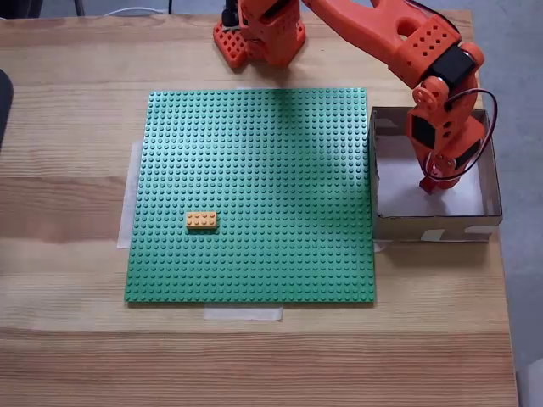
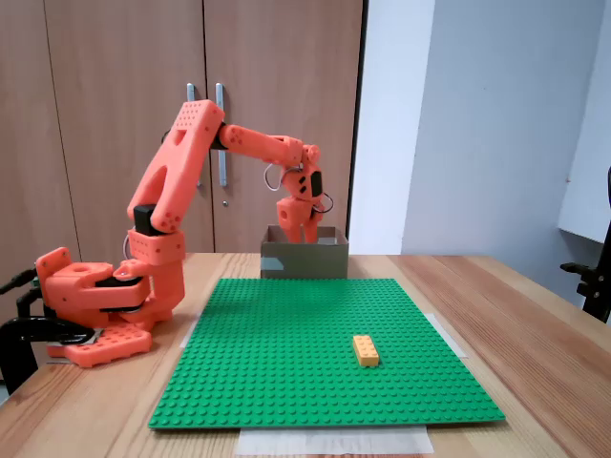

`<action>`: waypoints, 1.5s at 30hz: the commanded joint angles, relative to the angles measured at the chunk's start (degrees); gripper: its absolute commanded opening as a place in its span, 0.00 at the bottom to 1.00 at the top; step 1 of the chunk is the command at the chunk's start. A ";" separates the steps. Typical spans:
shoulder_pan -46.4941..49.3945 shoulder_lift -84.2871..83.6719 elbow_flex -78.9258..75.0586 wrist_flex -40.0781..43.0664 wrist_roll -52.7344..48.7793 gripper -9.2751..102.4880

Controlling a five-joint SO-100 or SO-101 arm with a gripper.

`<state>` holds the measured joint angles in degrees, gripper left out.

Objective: Pick the red lego block and put it in the box.

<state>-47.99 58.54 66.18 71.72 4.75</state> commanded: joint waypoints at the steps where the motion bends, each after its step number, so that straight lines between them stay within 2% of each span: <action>1: -0.26 0.70 -2.72 0.62 -0.88 0.16; 4: -0.62 1.23 -3.34 1.85 -2.02 0.27; 8: -1.05 2.72 -3.78 2.99 -2.29 0.31; 15: -1.05 10.55 -1.93 2.72 -2.99 0.29; 21: 1.93 28.12 12.66 -3.08 -5.71 0.27; 30: 13.89 58.01 37.62 -13.71 -5.19 0.21; 36: 24.87 68.29 45.70 -15.56 -8.79 0.18; 37: 29.62 74.00 51.86 -17.58 -11.69 0.16; 45: 38.67 87.01 65.21 -22.15 -13.89 0.12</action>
<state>-11.51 141.24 129.11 51.24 -8.79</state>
